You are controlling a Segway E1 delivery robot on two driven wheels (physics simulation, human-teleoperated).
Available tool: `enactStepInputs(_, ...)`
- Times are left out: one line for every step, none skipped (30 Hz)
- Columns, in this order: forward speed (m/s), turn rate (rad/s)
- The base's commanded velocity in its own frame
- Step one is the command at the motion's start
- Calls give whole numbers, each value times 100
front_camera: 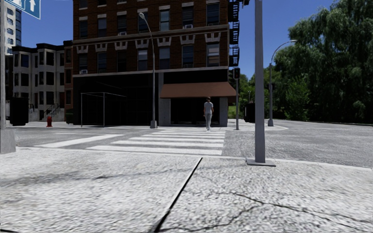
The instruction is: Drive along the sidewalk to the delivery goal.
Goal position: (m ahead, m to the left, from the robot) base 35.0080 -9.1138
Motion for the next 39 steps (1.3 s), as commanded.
enactStepInputs(200, 28)
enactStepInputs(200, 27)
enactStepInputs(200, 27)
enactStepInputs(200, 27)
enactStepInputs(200, 27)
enactStepInputs(200, 27)
enactStepInputs(200, 27)
enactStepInputs(200, 27)
enactStepInputs(200, 20)
enactStepInputs(200, 3)
enactStepInputs(200, 0)
enactStepInputs(200, 0)
enactStepInputs(200, 0)
enactStepInputs(200, 0)
enactStepInputs(200, 0)
enactStepInputs(200, 0)
enactStepInputs(200, 0)
enactStepInputs(200, 0)
enactStepInputs(200, 0)
enactStepInputs(200, 0)
enactStepInputs(200, 0)
enactStepInputs(200, 0)
enactStepInputs(200, 0)
enactStepInputs(200, 0)
enactStepInputs(200, 0)
enactStepInputs(200, 0)
enactStepInputs(200, 0)
enactStepInputs(198, 0)
enactStepInputs(159, 0)
enactStepInputs(156, 0)
enactStepInputs(156, 0)
enactStepInputs(155, 0)
enactStepInputs(155, 0)
enactStepInputs(155, 0)
enactStepInputs(155, 0)
enactStepInputs(155, 0)
enactStepInputs(155, 0)
enactStepInputs(155, 0)
enactStepInputs(155, 0)
